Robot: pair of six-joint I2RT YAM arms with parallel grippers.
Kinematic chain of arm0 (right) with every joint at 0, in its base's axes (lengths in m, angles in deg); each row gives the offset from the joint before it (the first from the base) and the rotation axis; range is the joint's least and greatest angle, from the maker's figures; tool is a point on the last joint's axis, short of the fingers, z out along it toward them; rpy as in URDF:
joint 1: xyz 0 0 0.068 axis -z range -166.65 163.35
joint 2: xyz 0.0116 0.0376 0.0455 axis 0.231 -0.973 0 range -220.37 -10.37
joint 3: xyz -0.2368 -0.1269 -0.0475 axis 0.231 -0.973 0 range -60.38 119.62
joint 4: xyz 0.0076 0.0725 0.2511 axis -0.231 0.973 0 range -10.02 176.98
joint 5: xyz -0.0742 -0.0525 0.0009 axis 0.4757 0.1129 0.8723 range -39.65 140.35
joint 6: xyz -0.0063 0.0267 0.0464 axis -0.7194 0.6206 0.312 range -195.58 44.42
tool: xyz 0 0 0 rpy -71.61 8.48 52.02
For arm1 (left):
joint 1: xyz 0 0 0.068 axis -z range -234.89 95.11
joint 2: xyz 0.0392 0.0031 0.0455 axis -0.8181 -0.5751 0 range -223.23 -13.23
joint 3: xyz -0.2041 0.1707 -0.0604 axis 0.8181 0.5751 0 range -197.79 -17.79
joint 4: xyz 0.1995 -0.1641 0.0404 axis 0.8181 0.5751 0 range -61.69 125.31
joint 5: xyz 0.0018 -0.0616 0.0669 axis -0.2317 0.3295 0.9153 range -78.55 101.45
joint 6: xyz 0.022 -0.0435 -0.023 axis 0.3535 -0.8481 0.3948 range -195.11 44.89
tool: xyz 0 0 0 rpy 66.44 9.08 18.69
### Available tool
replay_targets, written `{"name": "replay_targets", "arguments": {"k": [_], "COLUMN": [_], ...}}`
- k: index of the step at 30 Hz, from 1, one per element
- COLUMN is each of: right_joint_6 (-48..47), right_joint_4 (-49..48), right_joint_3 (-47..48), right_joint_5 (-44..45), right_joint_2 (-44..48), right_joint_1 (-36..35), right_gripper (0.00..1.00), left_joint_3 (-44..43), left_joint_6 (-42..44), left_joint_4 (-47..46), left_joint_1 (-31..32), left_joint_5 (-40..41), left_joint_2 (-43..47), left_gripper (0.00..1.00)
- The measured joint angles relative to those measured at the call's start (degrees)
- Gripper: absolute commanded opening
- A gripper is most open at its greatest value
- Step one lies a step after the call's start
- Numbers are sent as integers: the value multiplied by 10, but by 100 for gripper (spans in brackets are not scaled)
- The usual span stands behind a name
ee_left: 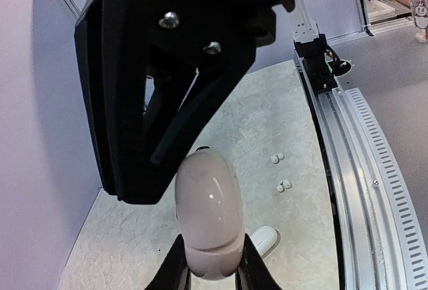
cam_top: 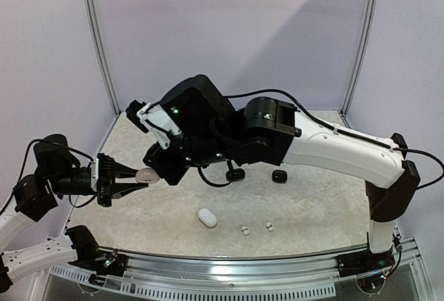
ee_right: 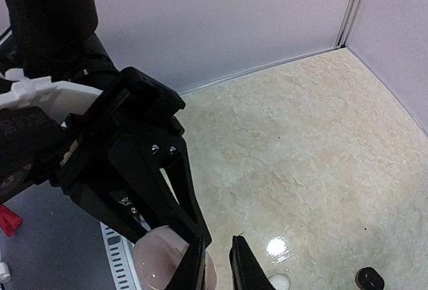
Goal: Insert the wireless bluetooth earbuds into the charging case
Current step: Close the charging case, then pass from the left arm to the right
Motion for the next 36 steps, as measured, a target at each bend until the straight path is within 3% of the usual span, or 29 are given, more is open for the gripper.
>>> {"name": "replay_targets", "arguments": {"k": [9, 12, 15, 18, 19, 25, 31, 36], "right_joint_6": [-26, -32, -38, -56, -60, -100, -153, -177], "right_joint_4": [14, 23, 42, 43, 39, 8, -27, -40], "right_joint_3": [-1, -2, -4, -39, -58, -119, -121, -121], "right_joint_5": [7, 15, 20, 20, 17, 12, 13, -4], "right_joint_2": [10, 16, 25, 49, 59, 90, 90, 89], "right_joint_1": [-16, -18, -20, -25, -26, -26, -26, -25], "right_gripper": [21, 33, 55, 82, 85, 77, 41, 39], "left_joint_3": [0, 0, 0, 0, 0, 0, 0, 0], "left_joint_6": [-21, -44, -76, -104, -111, -141, -177, -196], "left_joint_4": [1, 0, -10, -29, -33, -49, -58, -62], "left_joint_1": [0, 0, 0, 0, 0, 0, 0, 0], "left_joint_5": [2, 1, -3, -16, -19, -43, -73, -82], "left_joint_2": [0, 0, 0, -1, -1, -1, -4, -5], "left_gripper": [0, 0, 0, 0, 0, 0, 0, 0]}}
